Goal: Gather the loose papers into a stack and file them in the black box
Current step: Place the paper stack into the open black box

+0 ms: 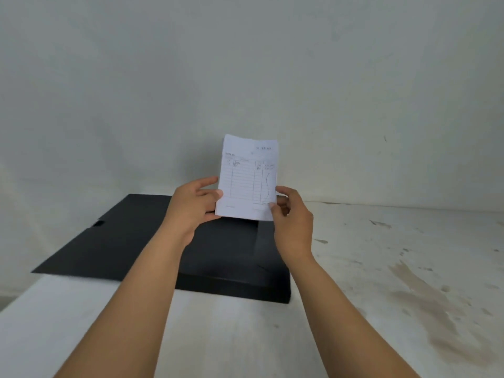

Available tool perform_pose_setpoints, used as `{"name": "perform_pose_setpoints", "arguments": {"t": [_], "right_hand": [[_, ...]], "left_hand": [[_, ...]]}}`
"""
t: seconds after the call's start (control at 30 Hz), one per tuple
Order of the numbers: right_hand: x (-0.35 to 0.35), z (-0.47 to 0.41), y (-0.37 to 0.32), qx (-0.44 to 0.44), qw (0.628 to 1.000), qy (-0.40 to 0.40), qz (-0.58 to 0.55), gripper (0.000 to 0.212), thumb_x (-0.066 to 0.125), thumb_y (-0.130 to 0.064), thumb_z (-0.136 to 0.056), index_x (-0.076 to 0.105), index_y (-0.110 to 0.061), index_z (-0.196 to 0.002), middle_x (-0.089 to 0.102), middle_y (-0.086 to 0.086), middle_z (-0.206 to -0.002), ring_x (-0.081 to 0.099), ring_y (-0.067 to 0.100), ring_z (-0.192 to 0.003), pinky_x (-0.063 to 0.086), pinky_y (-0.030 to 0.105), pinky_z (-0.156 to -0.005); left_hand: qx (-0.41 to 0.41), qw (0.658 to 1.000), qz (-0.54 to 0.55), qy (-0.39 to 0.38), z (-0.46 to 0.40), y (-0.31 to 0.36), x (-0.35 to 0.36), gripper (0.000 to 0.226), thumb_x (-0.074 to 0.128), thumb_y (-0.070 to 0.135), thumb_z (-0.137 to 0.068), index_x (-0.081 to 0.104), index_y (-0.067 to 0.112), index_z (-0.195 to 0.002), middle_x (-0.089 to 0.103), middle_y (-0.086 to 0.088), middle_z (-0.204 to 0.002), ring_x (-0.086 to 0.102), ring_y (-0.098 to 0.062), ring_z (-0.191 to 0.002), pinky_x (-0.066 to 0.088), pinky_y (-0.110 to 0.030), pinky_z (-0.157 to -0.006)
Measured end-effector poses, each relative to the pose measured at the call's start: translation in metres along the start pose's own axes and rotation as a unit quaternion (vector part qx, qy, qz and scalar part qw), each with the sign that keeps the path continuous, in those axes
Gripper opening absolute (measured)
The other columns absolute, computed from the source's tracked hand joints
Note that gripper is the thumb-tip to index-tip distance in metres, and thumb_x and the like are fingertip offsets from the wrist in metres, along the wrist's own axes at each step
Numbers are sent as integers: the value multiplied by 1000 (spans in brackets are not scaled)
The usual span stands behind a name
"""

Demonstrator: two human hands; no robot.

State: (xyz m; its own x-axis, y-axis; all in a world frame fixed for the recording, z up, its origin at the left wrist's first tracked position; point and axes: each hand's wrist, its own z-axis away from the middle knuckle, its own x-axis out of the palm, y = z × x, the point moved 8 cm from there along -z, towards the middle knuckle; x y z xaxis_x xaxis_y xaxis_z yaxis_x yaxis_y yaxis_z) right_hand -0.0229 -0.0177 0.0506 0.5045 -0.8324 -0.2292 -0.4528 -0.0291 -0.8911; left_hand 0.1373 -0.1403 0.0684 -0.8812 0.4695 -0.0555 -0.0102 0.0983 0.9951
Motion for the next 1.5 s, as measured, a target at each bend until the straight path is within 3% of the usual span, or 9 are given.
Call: {"name": "perform_pose_setpoints", "arguments": {"t": [0.13, 0.3, 0.6, 0.97, 1.03, 1.2, 1.3, 1.43, 1.5], "right_hand": [[36, 9, 17, 4, 992, -75, 101, 33, 56, -18, -92, 53, -21, -125, 67, -1, -113, 63, 14, -100, 50, 23, -84], [54, 11, 37, 6, 970, -117, 213, 41, 62, -26, -88, 51, -26, -127, 62, -1, -121, 57, 17, -108, 46, 26, -92], [63, 12, 59, 32, 939, -144, 310, 35, 59, -27, -89, 52, -23, -123, 61, -3, -124, 29, 18, -139, 23, 35, -110], [56, 8, 65, 47, 930, -114, 346, 26, 50, -14, -93, 66, -13, -113, 57, 4, -133, 36, 23, -136, 38, 31, -104], [54, 8, 65, 50, 932, -109, 342, 25, 49, -13, -93, 67, -12, -110, 62, 4, -125, 38, 23, -135, 41, 30, -100], [55, 9, 64, 49, 934, -115, 334, 29, 48, -12, -92, 65, -13, -116, 62, 3, -126, 33, 22, -139, 43, 35, -104], [54, 9, 63, 54, 936, -106, 330, 25, 49, -12, -92, 68, -12, -109, 64, 3, -122, 35, 22, -137, 43, 33, -102], [53, 8, 64, 70, 938, -96, 326, 21, 50, -13, -92, 72, -13, -93, 69, 2, -111, 38, 22, -135, 47, 31, -98], [51, 8, 64, 80, 940, -89, 320, 22, 50, -13, -93, 72, -14, -92, 68, 3, -111, 40, 21, -133, 47, 30, -97]], "left_hand": [[-22, 997, -74, -13, -4, -17, -22, 32, 56, 2, -92, 58, 7, -124, 68, -13, -110, 68, -15, -83, 58, -21, -66], [-48, 992, -114, -7, -14, -45, -32, 29, 55, 0, -91, 59, 5, -120, 67, -14, -110, 68, -26, -95, 59, -34, -76], [-89, 984, -153, -13, -30, -80, -22, 24, 52, -4, -91, 59, 6, -112, 65, -15, -105, 66, -27, -94, 56, -26, -61], [-189, 961, -199, -28, -38, -111, -10, 29, 52, -13, -86, 53, 8, -66, 61, -17, -99, 65, -37, -103, 59, -37, -70], [-186, 954, -233, -18, -46, -115, -17, 25, 52, -12, -84, 56, 7, -68, 63, -17, -95, 66, -38, -102, 59, -48, -80], [-190, 943, -272, 20, -58, -115, -36, 20, 56, -8, -84, 64, -10, -102, 67, -23, -108, 67, -37, -100, 57, -49, -86], [-198, 938, -284, -24, -54, -114, -24, 10, 54, -7, -86, 60, 1, -82, 65, -19, -102, 66, -36, -104, 55, -49, -90], [-208, 943, -246, -87, -45, -112, 4, 15, 52, -8, -88, 62, 0, -96, 64, -21, -110, 66, -32, -100, 61, -32, -67], [-212, 944, -225, -114, -39, -110, 18, 26, 53, -6, -89, 60, -5, -115, 63, -22, -119, 65, -32, -103, 58, -30, -70]]}}
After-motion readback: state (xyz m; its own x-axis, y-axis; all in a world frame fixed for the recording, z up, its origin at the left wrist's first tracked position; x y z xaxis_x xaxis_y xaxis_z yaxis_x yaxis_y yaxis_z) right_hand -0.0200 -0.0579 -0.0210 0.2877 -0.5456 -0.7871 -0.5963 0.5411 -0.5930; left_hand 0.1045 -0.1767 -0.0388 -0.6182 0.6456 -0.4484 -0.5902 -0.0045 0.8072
